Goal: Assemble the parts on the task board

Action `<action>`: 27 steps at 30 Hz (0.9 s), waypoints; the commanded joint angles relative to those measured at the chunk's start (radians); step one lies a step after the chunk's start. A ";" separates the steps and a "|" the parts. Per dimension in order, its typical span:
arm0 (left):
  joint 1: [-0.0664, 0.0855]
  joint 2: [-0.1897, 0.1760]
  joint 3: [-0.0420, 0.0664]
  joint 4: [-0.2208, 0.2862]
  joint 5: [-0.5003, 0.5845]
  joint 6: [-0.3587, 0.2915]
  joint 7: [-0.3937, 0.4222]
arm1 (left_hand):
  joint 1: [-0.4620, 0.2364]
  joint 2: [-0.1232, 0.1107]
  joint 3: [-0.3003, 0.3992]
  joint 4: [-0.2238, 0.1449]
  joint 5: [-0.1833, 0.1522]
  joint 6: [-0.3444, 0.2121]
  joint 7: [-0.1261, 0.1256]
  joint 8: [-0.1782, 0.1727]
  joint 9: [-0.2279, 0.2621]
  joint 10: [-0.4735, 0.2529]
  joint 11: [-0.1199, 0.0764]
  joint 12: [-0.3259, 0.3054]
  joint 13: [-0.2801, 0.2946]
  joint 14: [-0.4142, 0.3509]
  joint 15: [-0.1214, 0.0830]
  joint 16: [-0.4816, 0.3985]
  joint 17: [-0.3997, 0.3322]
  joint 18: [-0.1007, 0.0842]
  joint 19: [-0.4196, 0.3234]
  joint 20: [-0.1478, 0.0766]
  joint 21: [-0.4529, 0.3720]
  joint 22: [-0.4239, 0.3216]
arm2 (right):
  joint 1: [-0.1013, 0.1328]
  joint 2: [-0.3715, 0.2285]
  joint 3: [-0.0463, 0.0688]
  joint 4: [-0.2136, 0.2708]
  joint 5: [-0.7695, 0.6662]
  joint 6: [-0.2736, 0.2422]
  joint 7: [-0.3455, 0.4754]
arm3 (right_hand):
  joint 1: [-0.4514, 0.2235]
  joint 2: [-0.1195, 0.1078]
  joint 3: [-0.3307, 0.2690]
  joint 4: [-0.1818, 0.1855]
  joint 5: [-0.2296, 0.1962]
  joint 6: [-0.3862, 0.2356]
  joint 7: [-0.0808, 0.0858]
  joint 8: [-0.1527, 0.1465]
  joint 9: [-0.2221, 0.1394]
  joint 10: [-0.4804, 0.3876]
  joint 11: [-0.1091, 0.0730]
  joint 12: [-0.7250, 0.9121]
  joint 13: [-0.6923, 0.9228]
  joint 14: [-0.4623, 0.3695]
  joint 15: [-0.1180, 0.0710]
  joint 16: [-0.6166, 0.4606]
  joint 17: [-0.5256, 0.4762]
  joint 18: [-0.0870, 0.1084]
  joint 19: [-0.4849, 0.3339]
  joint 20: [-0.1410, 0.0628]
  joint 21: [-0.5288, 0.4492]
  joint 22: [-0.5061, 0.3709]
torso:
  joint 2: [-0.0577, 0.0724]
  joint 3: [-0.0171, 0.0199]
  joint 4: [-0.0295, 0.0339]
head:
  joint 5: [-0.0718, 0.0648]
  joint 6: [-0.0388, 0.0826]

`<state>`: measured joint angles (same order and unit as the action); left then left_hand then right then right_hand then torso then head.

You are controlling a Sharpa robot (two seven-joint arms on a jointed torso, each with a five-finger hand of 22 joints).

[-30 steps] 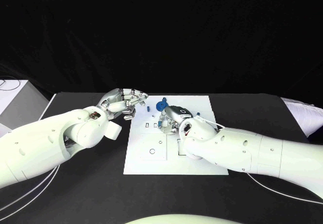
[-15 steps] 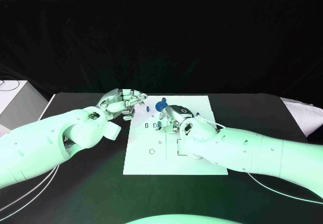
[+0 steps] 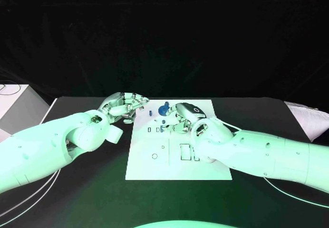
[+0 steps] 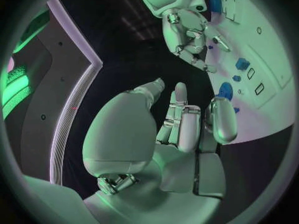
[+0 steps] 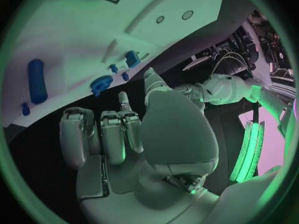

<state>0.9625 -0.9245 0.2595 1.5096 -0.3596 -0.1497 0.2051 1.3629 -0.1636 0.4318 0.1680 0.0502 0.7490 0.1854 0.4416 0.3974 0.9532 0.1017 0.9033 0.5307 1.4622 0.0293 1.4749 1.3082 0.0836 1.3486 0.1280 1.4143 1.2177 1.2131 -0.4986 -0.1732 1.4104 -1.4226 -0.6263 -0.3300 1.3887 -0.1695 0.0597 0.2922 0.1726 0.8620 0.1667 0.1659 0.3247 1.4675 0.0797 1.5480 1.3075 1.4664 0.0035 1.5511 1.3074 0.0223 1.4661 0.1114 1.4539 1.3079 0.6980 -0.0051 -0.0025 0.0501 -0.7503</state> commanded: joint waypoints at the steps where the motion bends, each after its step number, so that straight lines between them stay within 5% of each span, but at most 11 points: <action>1: 0.001 -0.002 0.001 -0.009 -0.069 0.010 -0.036 | -0.008 0.000 -0.007 -0.005 -0.001 0.002 -0.004 0.017 0.007 -0.006 -0.004 0.093 0.055 0.049 0.001 0.032 0.148 -0.017 0.024 -0.001 0.021 0.039 | 0.030 -0.029 0.003 0.019 0.075 -0.015 0.153 | 0.020 0.004 0.014 -0.006 0.026 0.010 -0.003 0.008 0.003 0.087 0.004 0.005 0.246 0.096 0.002 0.003 0.228 0.004 0.044 0.002 0.005 0.208 | -0.005 -0.0010 -0.0082 | 0.001 0.001; 3: 0.002 -0.001 0.001 -0.013 -0.094 0.014 -0.055 | -0.010 0.002 -0.007 -0.008 0.000 0.005 -0.006 0.027 0.010 0.054 -0.006 0.186 0.158 0.072 0.000 0.057 0.190 -0.023 0.042 -0.001 0.035 0.068 | 0.047 -0.049 0.005 0.026 0.102 0.001 0.199 | 0.026 0.006 0.019 -0.007 0.036 0.013 -0.003 0.011 0.004 0.087 0.003 0.006 0.247 0.096 0.001 0.004 0.229 0.004 0.045 0.000 0.007 0.209 | -0.007 -0.0003 -0.0103 | 0.004 0.001; 5: 0.003 0.000 0.001 -0.017 -0.123 0.014 -0.084 | -0.014 0.008 -0.003 -0.012 -0.001 0.024 -0.013 0.050 0.018 0.176 -0.011 0.337 0.364 0.105 -0.005 0.092 0.255 -0.034 0.080 -0.005 0.063 0.126 | 0.065 -0.071 0.008 0.032 0.127 0.018 0.246 | 0.037 0.012 0.028 -0.009 0.044 0.015 -0.004 0.014 0.006 0.088 0.002 0.007 0.247 0.097 -0.001 0.005 0.232 0.004 0.046 -0.001 0.007 0.210 | -0.009 0.0009 -0.0125 | 0.006 0.002; 11: 0.006 0.007 0.001 -0.018 -0.212 0.000 -0.205 | -0.045 0.022 0.011 0.004 -0.001 0.055 -0.033 0.089 0.038 0.312 -0.029 0.458 0.561 0.109 -0.021 0.096 0.263 -0.064 0.168 -0.020 0.122 0.263 | 0.108 -0.134 0.020 0.035 0.202 0.063 0.319 | 0.056 0.025 0.051 -0.012 0.061 0.028 -0.005 0.028 0.011 0.091 0.001 0.010 0.251 0.098 -0.002 0.008 0.238 0.001 0.051 -0.003 0.016 0.215 | -0.014 0.0054 -0.0152 | 0.011 -0.001; 12: 0.008 0.008 0.001 -0.016 -0.226 0.009 -0.237 | -0.052 0.026 0.016 0.009 -0.001 0.051 -0.034 0.088 0.038 0.327 -0.031 0.468 0.580 0.109 -0.022 0.096 0.263 -0.067 0.178 -0.022 0.128 0.278 | 0.115 -0.145 0.021 0.033 0.225 0.071 0.325 | 0.067 0.029 0.065 -0.014 0.094 0.040 -0.004 0.038 0.015 0.093 0.001 0.012 0.253 0.099 -0.002 0.010 0.242 0.000 0.055 -0.004 0.023 0.219 | -0.015 0.0058 -0.0142 | 0.011 -0.001; 14: 0.015 0.012 0.001 -0.013 -0.255 0.042 -0.308 | -0.061 0.025 0.023 0.015 -0.001 0.039 -0.032 0.082 0.037 0.337 -0.030 0.472 0.591 0.109 -0.023 0.096 0.263 -0.068 0.182 -0.023 0.131 0.285 | 0.129 -0.165 0.024 0.025 0.282 0.090 0.338 | 0.073 0.027 0.084 -0.015 0.129 0.040 -0.003 0.045 0.017 0.098 0.001 0.017 0.258 0.101 0.000 0.013 0.248 -0.004 0.062 -0.002 0.037 0.226 | -0.016 0.0065 -0.0132 | 0.010 -0.003; 20: 0.061 0.036 0.001 -0.021 -0.319 0.155 -0.498 | -0.092 0.024 0.035 0.037 -0.001 0.013 -0.022 0.064 0.033 0.327 -0.022 0.457 0.569 0.109 -0.017 0.096 0.263 -0.070 0.187 -0.020 0.134 0.293 | 0.158 -0.210 0.026 -0.005 0.457 0.148 0.377 | 0.078 0.028 0.100 -0.016 0.130 0.041 -0.002 0.050 0.018 0.102 0.002 0.021 0.262 0.102 0.002 0.014 0.252 -0.005 0.066 -0.001 0.043 0.229 | -0.021 0.0099 -0.0098 | 0.016 -0.008; 24: 0.099 0.059 -0.004 -0.036 -0.362 0.197 -0.580 | -0.101 0.025 0.038 0.044 -0.001 0.007 -0.020 0.058 0.031 0.324 -0.020 0.452 0.564 0.109 -0.015 0.096 0.263 -0.071 0.188 -0.018 0.135 0.294 | 0.167 -0.230 0.026 -0.020 0.525 0.168 0.391 | 0.074 0.024 0.109 -0.015 0.111 0.038 0.000 0.052 0.019 0.102 0.004 0.021 0.262 0.101 0.004 0.014 0.251 -0.004 0.064 0.001 0.040 0.228 | -0.029 0.0147 -0.0079 | 0.018 -0.009; 27: 0.139 0.080 -0.017 -0.048 -0.431 0.226 -0.626 | -0.119 0.025 0.039 0.058 -0.001 0.001 -0.016 0.052 0.030 0.324 -0.016 0.449 0.564 0.109 -0.012 0.096 0.263 -0.071 0.189 -0.016 0.135 0.297 | 0.171 -0.240 0.026 -0.035 0.555 0.176 0.397 | 0.072 0.023 0.114 -0.014 0.103 0.036 0.000 0.053 0.019 0.101 0.005 0.020 0.261 0.101 0.005 0.013 0.248 -0.003 0.061 0.001 0.034 0.226 | -0.034 0.0175 -0.0085 | 0.022 -0.011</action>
<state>1.0925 -0.8516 0.2429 1.4642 -0.6886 -0.0094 -0.3032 1.2503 -0.1392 0.4720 0.2223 0.0502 0.7557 0.1681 0.4968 0.4281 1.2777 0.0808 1.3576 1.0945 1.4669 0.0124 1.5675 1.3080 0.0288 1.4653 0.1110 1.5456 1.3081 1.3830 -0.7365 -0.1473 1.3791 -0.9646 -0.5030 0.0195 1.4597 -0.1411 0.1689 0.2773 0.2806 0.8975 0.1637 0.2125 0.3428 1.4675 0.0796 1.5651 1.3076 1.4665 0.0035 1.5627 1.3074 0.0223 1.4660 0.1113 1.4913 1.3076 0.6703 0.0085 -0.0114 0.0692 -0.7604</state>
